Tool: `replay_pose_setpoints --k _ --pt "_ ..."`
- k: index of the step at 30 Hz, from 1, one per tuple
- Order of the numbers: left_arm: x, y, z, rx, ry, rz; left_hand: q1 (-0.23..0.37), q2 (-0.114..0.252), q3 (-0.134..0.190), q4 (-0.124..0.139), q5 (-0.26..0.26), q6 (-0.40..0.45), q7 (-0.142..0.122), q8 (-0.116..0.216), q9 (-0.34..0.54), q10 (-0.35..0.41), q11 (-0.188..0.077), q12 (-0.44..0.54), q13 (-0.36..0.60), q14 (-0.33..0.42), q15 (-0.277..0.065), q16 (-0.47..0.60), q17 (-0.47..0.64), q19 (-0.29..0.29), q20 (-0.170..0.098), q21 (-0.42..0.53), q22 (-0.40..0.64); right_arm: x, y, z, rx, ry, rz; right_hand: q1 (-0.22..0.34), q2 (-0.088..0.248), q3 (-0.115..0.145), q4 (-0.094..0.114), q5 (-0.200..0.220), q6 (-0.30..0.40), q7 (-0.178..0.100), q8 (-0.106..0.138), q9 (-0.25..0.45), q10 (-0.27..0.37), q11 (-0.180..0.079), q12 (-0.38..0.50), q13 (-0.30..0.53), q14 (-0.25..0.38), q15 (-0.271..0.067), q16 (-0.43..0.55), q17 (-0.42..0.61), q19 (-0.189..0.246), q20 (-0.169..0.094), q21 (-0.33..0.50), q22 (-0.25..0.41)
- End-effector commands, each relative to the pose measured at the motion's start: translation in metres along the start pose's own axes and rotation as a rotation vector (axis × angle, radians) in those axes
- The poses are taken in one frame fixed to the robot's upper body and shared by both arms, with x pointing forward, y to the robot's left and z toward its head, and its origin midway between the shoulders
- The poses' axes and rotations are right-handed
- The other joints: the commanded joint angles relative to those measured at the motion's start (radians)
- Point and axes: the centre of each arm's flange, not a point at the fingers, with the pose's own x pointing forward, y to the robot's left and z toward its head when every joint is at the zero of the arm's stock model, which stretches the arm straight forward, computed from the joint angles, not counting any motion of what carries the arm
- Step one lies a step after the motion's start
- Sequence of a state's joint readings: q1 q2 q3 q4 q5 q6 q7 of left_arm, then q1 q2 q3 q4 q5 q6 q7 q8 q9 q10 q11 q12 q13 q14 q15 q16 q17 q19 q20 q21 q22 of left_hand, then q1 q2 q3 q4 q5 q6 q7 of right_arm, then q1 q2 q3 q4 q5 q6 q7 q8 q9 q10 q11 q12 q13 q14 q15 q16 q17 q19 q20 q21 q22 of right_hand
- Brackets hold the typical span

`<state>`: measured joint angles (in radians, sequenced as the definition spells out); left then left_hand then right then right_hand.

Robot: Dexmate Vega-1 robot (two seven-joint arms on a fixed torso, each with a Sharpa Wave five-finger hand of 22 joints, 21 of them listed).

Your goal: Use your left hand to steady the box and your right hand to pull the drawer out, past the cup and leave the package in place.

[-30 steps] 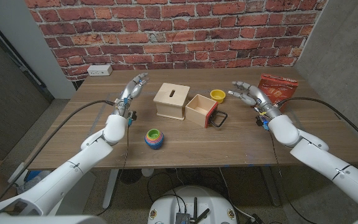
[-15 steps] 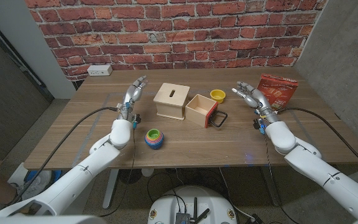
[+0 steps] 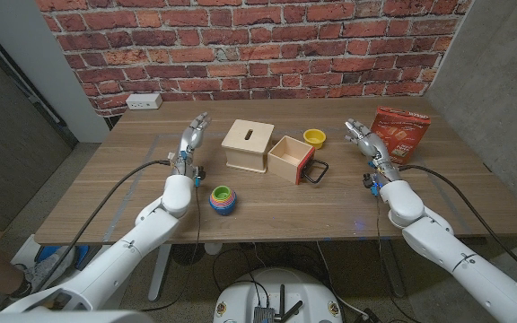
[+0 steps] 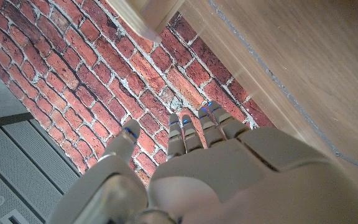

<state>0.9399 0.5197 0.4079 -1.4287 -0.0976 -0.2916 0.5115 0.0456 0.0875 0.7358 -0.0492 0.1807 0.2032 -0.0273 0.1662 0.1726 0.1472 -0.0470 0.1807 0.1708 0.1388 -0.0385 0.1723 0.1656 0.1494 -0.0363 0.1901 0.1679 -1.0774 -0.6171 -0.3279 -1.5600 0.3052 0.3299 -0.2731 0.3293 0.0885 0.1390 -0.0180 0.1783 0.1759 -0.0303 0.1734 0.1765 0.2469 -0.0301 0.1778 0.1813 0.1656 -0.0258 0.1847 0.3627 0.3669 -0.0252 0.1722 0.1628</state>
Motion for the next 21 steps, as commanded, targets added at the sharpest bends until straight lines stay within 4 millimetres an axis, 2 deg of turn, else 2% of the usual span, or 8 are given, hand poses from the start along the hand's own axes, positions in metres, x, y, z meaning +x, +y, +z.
replay_pose_setpoints --k 1,4,11,15,19,21 --pt "0.001 -0.006 -0.013 -0.13 0.041 -0.046 -0.024 0.033 -0.017 0.009 -0.004 -0.056 -0.008 -0.001 0.0 -0.049 -0.003 -0.009 0.002 -0.047 -0.036 -0.008 0.003 -0.04 -0.105 -0.01 0.002 0.002 0.0 -0.011 0.174 0.001 -0.024 -0.033 0.003 -0.006 0.019 0.009 -0.029 0.007 -0.003 -0.001 -0.023 0.007 -0.003 0.002 -0.031 0.005 -0.004 -0.008 -0.035 -0.001 -0.002 0.003" --pt "0.002 -0.009 -0.017 -0.163 0.042 -0.072 -0.031 0.03 -0.025 0.014 -0.003 -0.101 -0.007 -0.002 -0.001 -0.08 0.001 -0.008 0.001 -0.08 -0.033 -0.008 0.003 -0.076 -0.108 -0.015 0.002 0.002 0.001 -0.013 0.197 0.007 -0.018 -0.05 0.004 -0.01 0.025 0.01 -0.053 0.016 -0.005 -0.001 -0.029 0.0 -0.001 0.001 -0.04 0.009 -0.002 -0.014 -0.048 0.0 0.0 0.003" --pt "-0.001 -0.015 -0.02 -0.196 0.05 -0.091 -0.042 0.022 -0.043 0.027 -0.001 -0.171 0.009 -0.003 -0.002 -0.133 0.014 -0.008 0.001 -0.129 -0.02 -0.006 0.003 -0.133 -0.115 -0.018 0.002 0.004 0.002 -0.016 0.248 0.012 -0.013 -0.092 0.007 -0.02 0.04 0.015 -0.098 0.029 -0.003 -0.002 -0.064 0.008 -0.003 -0.002 -0.086 0.016 -0.004 -0.031 -0.107 -0.003 -0.003 0.003" --pt "-0.004 -0.017 -0.021 -0.223 0.066 -0.125 -0.047 0.016 -0.056 0.038 0.0 -0.198 0.015 0.0 -0.003 -0.166 0.024 -0.01 0.001 -0.166 -0.011 -0.009 0.003 -0.185 -0.119 -0.023 0.002 0.005 0.002 -0.019 0.284 0.014 -0.01 -0.12 0.009 -0.027 0.052 0.018 -0.117 0.041 -0.001 -0.002 -0.097 0.01 -0.007 -0.003 -0.114 0.021 -0.004 -0.039 -0.138 -0.001 -0.003 0.003" --pt "-0.005 -0.018 -0.024 -0.252 0.095 -0.185 -0.053 0.004 -0.092 0.065 0.003 -0.288 0.019 0.0 -0.004 -0.256 0.039 -0.01 0.0 -0.265 0.007 -0.009 0.004 -0.285 -0.112 -0.021 0.002 0.003 0.004 -0.024 0.324 0.003 -0.027 -0.166 0.014 -0.041 0.078 0.026 -0.118 0.056 0.005 -0.001 -0.106 0.016 -0.002 -0.003 -0.137 0.028 -0.002 -0.045 -0.163 0.001 0.0 0.005" --pt "-0.006 -0.019 -0.026 -0.27 0.11 -0.192 -0.056 0.002 -0.11 0.085 0.005 -0.322 0.029 0.001 -0.004 -0.288 0.044 -0.008 0.0 -0.301 0.012 -0.007 0.005 -0.339 -0.109 -0.022 0.002 0.002 0.006 -0.025 0.339 0.008 -0.038 -0.211 0.021 -0.054 0.106 0.037 -0.116 0.075 0.008 -0.001 -0.108 0.019 0.001 -0.003 -0.146 0.026 0.003 -0.051 -0.174 -0.001 0.005 0.006"
